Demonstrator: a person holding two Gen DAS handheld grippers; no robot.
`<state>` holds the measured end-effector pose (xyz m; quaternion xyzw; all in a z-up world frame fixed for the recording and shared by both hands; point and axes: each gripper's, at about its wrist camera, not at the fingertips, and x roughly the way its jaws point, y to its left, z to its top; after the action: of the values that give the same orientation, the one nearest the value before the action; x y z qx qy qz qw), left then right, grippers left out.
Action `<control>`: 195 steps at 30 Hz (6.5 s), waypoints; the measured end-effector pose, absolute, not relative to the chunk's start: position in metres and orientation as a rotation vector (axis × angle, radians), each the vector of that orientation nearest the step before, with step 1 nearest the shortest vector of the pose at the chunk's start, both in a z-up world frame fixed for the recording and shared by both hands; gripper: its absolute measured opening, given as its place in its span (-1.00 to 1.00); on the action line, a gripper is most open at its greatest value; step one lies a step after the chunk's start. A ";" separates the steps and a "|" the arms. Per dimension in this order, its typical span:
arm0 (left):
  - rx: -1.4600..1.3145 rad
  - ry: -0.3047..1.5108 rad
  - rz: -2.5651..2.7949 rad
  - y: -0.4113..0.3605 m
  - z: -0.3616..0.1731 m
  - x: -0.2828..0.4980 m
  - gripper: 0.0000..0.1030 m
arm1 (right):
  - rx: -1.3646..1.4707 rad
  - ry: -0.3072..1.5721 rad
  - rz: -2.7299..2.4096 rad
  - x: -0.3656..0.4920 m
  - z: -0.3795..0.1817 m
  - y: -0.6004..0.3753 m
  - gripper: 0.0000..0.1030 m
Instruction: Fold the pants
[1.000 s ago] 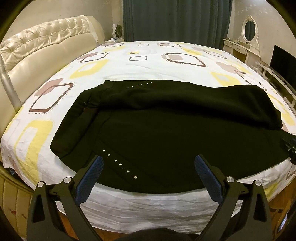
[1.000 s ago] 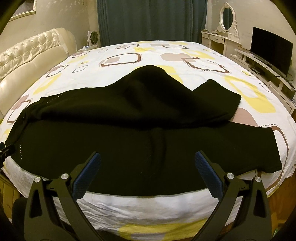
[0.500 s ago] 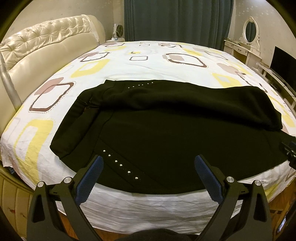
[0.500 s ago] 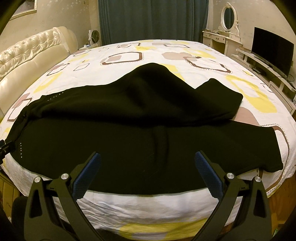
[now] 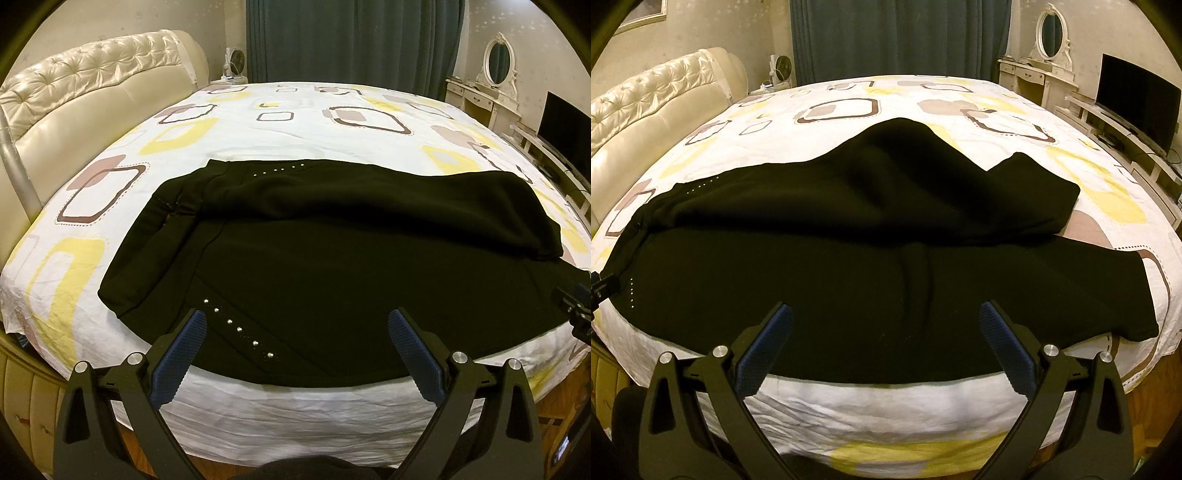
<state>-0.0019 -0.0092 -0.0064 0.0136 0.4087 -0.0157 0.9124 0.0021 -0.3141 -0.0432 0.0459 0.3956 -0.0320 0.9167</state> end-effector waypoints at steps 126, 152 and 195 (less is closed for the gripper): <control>-0.174 1.171 -0.243 0.176 -0.032 0.264 0.90 | 0.137 1.031 0.519 0.257 -0.014 -0.385 0.30; -0.235 1.283 -0.377 0.165 -0.070 0.336 -0.85 | 0.161 1.238 0.649 0.296 -0.051 -0.343 -0.85; -0.512 0.898 -0.550 0.189 0.034 0.204 -0.90 | 0.042 0.888 0.646 0.150 0.035 -0.307 -0.86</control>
<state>0.2038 0.1890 0.0345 -0.2415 0.4239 -0.2594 0.8335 0.1502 -0.3069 0.0350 0.0198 0.4220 0.3069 0.8529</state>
